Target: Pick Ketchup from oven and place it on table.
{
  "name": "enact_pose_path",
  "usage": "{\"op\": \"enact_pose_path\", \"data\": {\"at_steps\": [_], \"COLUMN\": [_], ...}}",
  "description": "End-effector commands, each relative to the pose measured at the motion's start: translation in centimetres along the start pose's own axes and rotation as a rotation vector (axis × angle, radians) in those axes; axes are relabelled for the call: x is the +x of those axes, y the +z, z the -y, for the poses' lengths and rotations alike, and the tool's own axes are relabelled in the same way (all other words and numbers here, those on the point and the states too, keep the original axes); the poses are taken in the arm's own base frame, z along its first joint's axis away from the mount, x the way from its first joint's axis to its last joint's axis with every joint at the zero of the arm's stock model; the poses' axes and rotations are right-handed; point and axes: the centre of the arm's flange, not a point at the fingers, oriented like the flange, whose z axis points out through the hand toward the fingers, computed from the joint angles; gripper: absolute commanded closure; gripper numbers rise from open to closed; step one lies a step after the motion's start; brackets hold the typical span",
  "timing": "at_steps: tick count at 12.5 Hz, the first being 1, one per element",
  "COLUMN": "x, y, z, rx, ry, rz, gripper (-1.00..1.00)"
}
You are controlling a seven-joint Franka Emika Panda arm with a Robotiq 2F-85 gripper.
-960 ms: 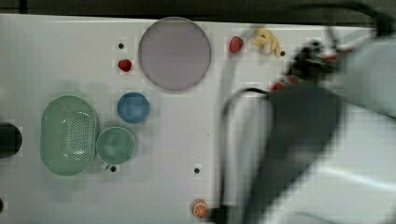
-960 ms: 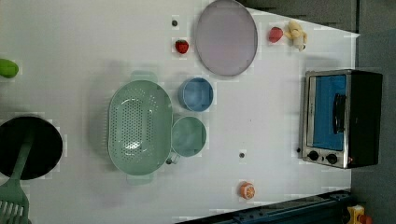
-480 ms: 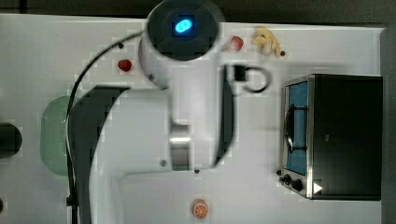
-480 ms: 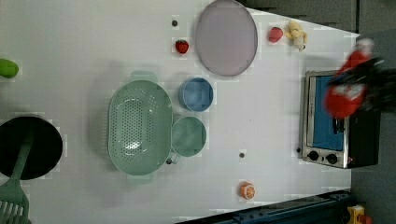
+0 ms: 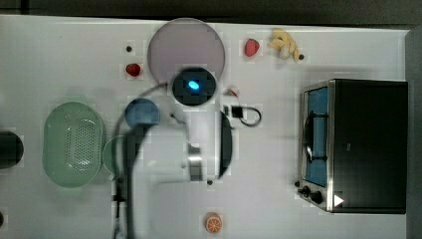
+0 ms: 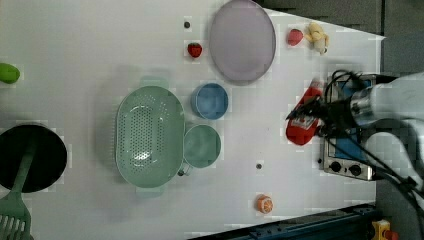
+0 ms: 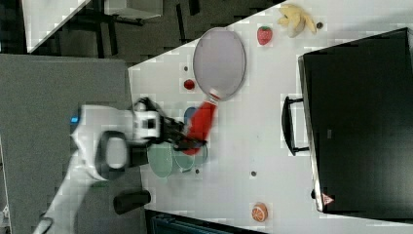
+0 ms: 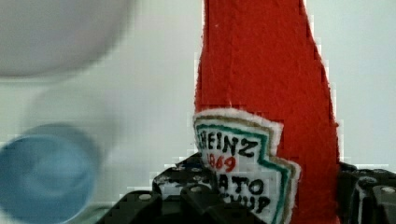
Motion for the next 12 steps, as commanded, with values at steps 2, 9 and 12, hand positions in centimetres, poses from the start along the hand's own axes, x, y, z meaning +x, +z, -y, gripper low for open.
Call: {"op": "enact_pose_path", "data": {"at_steps": [2, 9, 12], "x": [3.9, 4.4, 4.1], "y": [4.5, 12.5, 11.6], "z": [-3.2, -2.5, -2.7], "rx": [0.040, 0.119, 0.118], "ry": [0.117, 0.116, 0.116], "rz": [-0.034, -0.135, -0.130], "gripper": [-0.29, -0.80, -1.00]}}
